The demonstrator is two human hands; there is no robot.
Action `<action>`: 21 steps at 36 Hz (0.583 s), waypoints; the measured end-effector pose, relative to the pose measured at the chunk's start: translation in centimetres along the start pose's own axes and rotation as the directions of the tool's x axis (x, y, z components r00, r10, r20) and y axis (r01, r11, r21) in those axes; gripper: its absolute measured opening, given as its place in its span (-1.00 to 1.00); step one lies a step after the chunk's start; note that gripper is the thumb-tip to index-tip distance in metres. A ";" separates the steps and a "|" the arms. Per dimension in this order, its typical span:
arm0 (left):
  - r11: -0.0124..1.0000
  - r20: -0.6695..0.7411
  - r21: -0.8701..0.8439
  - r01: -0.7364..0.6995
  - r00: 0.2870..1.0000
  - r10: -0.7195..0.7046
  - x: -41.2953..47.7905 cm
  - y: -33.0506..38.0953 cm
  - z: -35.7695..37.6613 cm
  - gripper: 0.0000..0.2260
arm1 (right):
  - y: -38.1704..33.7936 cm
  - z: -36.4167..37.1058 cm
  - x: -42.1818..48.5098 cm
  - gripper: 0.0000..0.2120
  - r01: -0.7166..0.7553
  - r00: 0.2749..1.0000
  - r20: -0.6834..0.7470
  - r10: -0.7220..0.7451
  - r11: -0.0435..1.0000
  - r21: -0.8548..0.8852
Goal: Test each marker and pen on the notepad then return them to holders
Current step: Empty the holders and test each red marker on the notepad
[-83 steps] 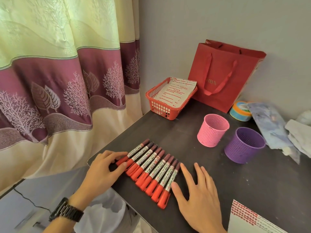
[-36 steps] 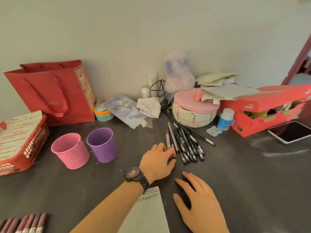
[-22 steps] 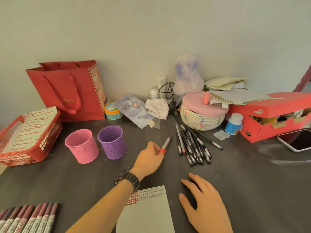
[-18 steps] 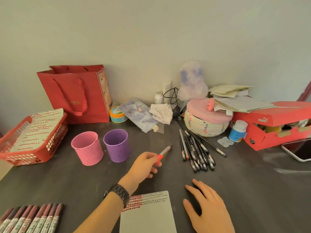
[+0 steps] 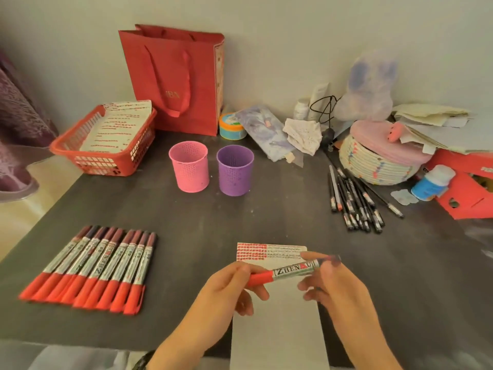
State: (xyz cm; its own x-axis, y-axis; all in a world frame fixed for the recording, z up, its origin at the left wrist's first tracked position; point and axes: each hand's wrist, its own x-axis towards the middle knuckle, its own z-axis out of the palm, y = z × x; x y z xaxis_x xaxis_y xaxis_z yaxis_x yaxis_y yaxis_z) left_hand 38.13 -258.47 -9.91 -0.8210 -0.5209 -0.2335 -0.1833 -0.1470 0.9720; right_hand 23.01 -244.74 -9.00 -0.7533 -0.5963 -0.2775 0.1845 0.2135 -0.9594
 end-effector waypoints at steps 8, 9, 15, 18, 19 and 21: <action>0.886 -0.027 0.457 -0.081 0.994 0.105 -2.1 0.2 0.6 -0.55 | 1.1 5.0 -3.2 -0.74 0.080 0.997 -0.037 -0.071 0.907 0.413; 0.851 -0.044 0.517 -0.091 0.990 0.133 -2.2 0.2 0.8 -0.55 | 0.8 5.3 -3.4 -0.75 0.057 0.998 -0.020 -0.055 0.862 0.504; 0.583 -0.207 0.809 -0.073 0.893 0.399 -2.3 -0.6 2.7 -0.56 | -1.0 6.7 -3.7 -0.71 -0.133 0.986 0.063 0.152 0.507 0.852; 0.495 -0.219 0.866 -0.071 0.836 0.504 -2.3 -0.1 3.1 -0.61 | -1.2 6.7 -3.3 -0.57 -0.147 0.971 0.032 0.237 0.485 0.862; 0.472 -0.212 0.878 -0.083 0.817 0.537 -2.3 -0.1 3.2 -0.60 | -1.4 6.5 -3.2 -0.53 -0.161 0.965 0.034 0.258 0.491 0.856; 0.449 -0.183 0.885 -0.126 0.792 0.583 -2.3 -0.1 3.2 -0.58 | -1.9 6.1 -2.8 -0.47 -0.177 0.961 0.030 0.276 0.523 0.834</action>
State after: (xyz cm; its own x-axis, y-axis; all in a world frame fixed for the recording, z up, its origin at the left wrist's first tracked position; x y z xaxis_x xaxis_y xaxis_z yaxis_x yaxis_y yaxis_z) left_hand 38.27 -254.56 -9.42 -0.6581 -0.6516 0.3774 -0.4567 0.7439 0.4879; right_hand 28.61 -248.21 -6.74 -0.6537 -0.5369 -0.5333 0.7559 -0.4281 -0.4954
